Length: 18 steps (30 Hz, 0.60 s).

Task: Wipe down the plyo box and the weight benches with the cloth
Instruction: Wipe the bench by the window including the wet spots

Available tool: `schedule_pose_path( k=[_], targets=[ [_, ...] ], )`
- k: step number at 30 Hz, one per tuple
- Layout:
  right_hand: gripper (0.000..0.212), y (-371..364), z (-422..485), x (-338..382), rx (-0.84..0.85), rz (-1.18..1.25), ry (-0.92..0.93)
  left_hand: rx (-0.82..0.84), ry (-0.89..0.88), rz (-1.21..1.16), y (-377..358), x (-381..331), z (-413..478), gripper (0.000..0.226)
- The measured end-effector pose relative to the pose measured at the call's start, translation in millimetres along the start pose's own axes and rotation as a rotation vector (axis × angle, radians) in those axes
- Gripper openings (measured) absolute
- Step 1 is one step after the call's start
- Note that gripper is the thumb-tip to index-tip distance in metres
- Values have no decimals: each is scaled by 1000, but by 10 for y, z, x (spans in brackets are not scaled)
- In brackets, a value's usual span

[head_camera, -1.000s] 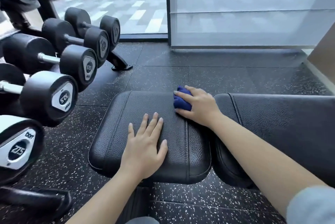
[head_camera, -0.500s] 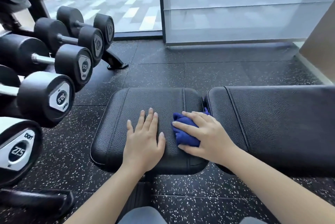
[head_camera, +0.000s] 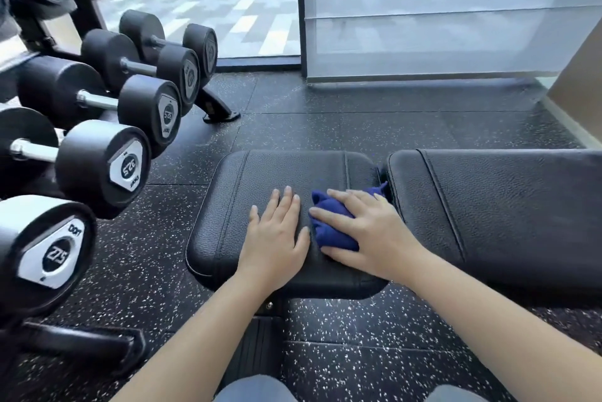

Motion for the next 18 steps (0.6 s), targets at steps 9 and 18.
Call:
schedule_pose_path(
  k=[9,18],
  targets=[
    [59,-232,474,-98,92,-54,-9,-30,31,68,110,608,-68,83],
    [57,-292,920,-227,76,-38,-101,-122,170,28,184,701,-86,87]
  ],
)
Point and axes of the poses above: each hand's wrist, its own z-axis towards the middle knuckle, its own y-axis out of the back of the hand, x = y × z, the point moved 9 cm from there along z, towards the middle knuckle, and after that the axes turned 2 degrees about z, right-handed, at the moved point
